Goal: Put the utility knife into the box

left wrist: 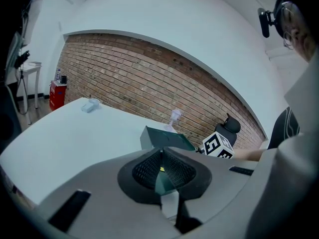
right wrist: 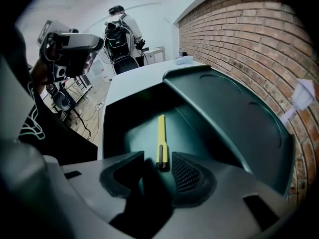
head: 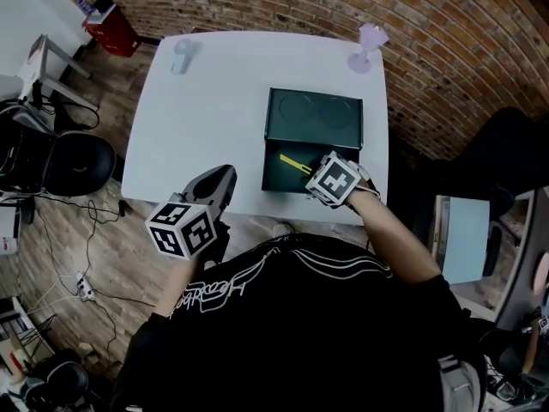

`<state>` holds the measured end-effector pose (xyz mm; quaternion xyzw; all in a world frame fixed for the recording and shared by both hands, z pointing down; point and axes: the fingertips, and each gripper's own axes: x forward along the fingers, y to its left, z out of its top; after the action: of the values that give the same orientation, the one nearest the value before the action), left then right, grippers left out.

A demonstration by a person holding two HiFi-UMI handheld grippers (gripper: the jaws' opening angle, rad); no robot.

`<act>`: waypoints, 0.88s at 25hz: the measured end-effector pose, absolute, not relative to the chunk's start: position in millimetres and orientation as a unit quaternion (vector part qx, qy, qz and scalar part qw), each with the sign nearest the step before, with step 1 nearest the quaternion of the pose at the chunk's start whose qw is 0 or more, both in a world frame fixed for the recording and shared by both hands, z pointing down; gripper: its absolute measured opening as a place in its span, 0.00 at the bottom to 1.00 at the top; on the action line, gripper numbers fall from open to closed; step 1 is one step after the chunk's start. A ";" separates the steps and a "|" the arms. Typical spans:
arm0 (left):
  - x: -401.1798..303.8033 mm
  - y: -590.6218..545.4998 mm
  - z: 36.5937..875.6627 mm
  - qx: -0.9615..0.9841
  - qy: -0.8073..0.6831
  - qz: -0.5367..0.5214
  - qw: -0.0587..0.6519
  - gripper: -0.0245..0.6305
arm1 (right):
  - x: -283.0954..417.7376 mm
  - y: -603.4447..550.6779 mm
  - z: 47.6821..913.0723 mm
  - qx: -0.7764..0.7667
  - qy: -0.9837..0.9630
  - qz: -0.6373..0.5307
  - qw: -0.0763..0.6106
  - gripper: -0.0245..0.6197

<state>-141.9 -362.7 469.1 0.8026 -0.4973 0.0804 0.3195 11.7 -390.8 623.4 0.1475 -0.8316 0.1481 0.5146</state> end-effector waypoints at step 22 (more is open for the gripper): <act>-108.8 -296.5 406.4 0.857 -0.424 0.066 0.287 0.10 | -6.5 -308.1 389.4 0.191 -0.970 0.146 0.042 0.04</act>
<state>-108.8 -296.5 406.4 0.8565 -0.4235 0.0663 0.2874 -6.5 -308.1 389.4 0.1912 -0.9697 0.1464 0.0420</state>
